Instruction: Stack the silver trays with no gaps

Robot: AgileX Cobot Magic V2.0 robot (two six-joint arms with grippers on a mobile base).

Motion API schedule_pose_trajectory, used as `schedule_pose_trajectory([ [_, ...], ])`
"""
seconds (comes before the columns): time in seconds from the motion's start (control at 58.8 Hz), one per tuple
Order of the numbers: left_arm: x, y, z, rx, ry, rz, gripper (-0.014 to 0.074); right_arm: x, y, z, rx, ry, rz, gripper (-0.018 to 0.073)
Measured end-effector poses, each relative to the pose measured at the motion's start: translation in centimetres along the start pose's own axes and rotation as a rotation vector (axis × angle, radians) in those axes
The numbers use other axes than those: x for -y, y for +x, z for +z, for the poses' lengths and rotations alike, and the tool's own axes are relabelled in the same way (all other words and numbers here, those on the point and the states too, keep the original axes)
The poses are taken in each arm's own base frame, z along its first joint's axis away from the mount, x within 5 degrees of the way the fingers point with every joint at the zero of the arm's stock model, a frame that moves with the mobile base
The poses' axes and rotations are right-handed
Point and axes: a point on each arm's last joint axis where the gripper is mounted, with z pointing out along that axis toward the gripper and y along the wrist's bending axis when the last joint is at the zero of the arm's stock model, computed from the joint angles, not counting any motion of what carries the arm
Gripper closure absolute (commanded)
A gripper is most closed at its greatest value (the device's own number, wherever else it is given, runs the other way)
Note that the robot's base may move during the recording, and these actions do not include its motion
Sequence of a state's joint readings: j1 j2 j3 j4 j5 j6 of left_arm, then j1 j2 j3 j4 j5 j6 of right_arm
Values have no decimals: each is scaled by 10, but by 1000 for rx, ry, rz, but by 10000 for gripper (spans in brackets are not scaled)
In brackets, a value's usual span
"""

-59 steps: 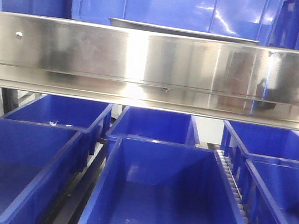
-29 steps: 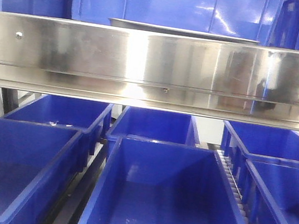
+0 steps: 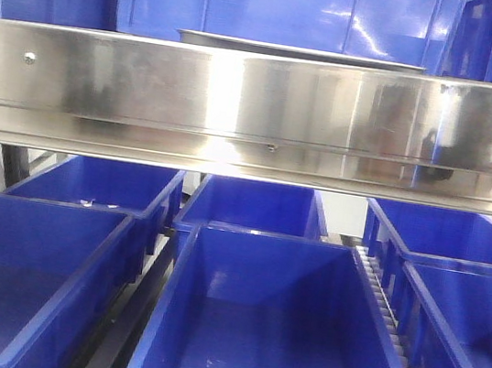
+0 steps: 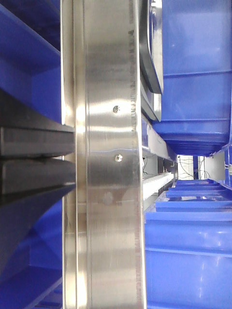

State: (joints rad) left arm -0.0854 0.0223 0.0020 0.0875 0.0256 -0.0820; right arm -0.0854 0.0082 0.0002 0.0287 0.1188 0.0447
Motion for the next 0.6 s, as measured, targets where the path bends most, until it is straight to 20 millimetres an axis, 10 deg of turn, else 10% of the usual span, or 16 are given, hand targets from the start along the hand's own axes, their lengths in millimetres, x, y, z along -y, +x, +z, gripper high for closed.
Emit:
schedule_pose_trajectory([
  [0.595, 1, 0, 0, 0, 25, -1, 602, 0, 0, 0, 0, 0, 0, 631],
])
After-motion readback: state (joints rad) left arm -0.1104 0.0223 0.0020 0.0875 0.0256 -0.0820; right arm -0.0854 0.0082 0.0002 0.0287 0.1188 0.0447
